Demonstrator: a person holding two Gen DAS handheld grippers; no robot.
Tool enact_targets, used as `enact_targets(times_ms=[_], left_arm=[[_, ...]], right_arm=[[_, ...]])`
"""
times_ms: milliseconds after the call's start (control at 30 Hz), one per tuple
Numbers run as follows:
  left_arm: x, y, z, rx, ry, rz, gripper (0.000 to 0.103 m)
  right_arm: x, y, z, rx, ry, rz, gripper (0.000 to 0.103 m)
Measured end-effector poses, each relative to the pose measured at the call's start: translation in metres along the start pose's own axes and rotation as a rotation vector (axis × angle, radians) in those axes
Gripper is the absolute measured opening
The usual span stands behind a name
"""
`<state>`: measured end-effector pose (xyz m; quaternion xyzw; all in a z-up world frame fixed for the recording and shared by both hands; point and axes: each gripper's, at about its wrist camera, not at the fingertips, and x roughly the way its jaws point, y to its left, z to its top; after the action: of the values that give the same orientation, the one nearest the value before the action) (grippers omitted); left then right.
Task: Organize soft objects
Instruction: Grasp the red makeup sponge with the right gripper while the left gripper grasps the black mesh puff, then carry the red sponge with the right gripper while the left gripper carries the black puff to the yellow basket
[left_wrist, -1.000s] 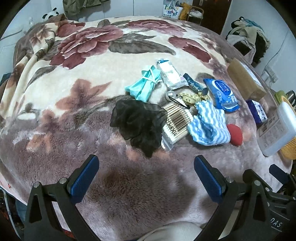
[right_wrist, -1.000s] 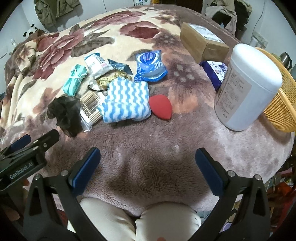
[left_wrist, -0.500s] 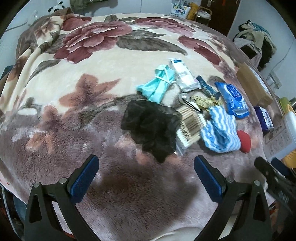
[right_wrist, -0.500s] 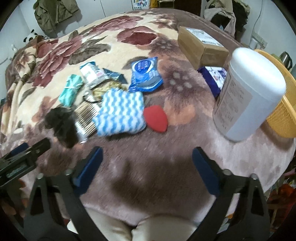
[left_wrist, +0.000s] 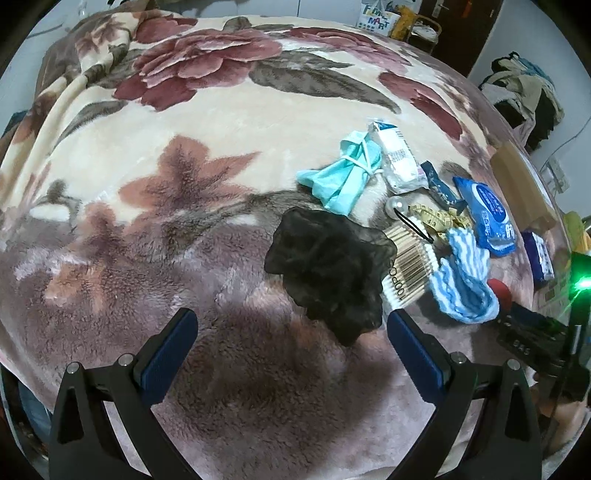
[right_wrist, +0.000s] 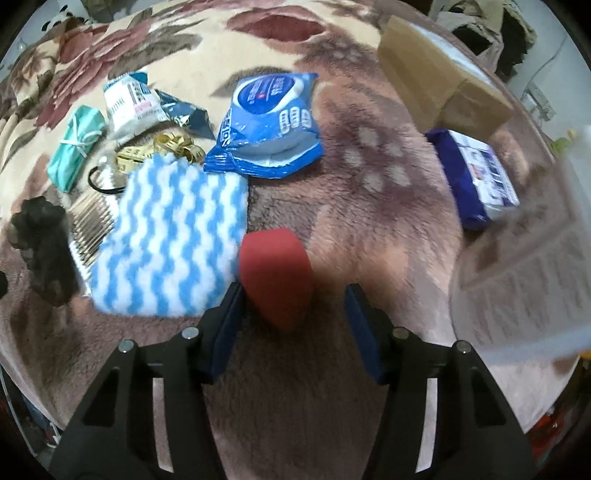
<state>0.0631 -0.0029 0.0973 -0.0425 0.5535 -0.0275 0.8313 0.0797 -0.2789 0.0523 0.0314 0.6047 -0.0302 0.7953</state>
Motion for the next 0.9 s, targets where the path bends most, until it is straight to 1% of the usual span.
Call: enact_targets(times_ms=[33, 100, 233, 300, 400, 467, 500, 567, 600, 633, 667, 700, 733, 900], left_arm=[[0.001, 0.0, 0.001, -0.005, 0.004, -0.004, 0.103], [0.005, 0.0, 0.004, -0.008, 0.013, -0.01, 0.103], [0.013, -0.006, 0.011, -0.004, 0.01, -0.014, 0.103], [0.02, -0.011, 0.016, 0.008, 0.003, -0.004, 0.103], [0.04, -0.017, 0.025, 0.026, 0.025, 0.005, 0.103], [0.054, -0.018, 0.028, 0.039, 0.046, 0.011, 0.098], [0.059, -0.018, 0.028, 0.048, 0.057, 0.012, 0.09], [0.064, -0.017, 0.027, 0.047, 0.074, -0.004, 0.068], [0.062, -0.014, 0.026, 0.038, 0.077, -0.021, 0.034], [0.06, -0.013, 0.024, 0.029, 0.082, -0.036, 0.027], [0.056, -0.011, 0.022, 0.023, 0.076, -0.051, 0.026], [0.052, -0.01, 0.021, 0.023, 0.066, -0.06, 0.02], [0.047, -0.009, 0.019, 0.025, 0.058, -0.06, 0.019], [0.021, -0.01, 0.008, 0.036, 0.034, -0.084, 0.019]], right_arm=[[0.003, 0.002, 0.002, -0.008, 0.003, 0.008, 0.047], [0.008, 0.004, 0.003, -0.026, 0.019, 0.037, 0.036], [-0.006, 0.003, 0.0, -0.015, -0.007, 0.06, 0.034], [-0.02, 0.0, -0.005, 0.001, -0.031, 0.059, 0.034], [-0.034, -0.004, -0.012, 0.011, -0.053, 0.067, 0.034], [-0.042, -0.005, -0.017, 0.017, -0.064, 0.071, 0.034], [-0.046, -0.005, -0.019, 0.02, -0.069, 0.071, 0.034], [-0.048, -0.003, -0.017, 0.024, -0.074, 0.072, 0.034], [-0.046, -0.004, -0.016, 0.028, -0.076, 0.076, 0.034], [-0.046, -0.003, -0.016, 0.031, -0.081, 0.075, 0.034], [-0.048, -0.002, -0.017, 0.031, -0.086, 0.074, 0.034], [-0.048, -0.002, -0.014, 0.032, -0.088, 0.075, 0.034], [-0.05, -0.002, -0.014, 0.038, -0.092, 0.083, 0.034], [-0.063, 0.0, -0.016, 0.051, -0.123, 0.105, 0.034]])
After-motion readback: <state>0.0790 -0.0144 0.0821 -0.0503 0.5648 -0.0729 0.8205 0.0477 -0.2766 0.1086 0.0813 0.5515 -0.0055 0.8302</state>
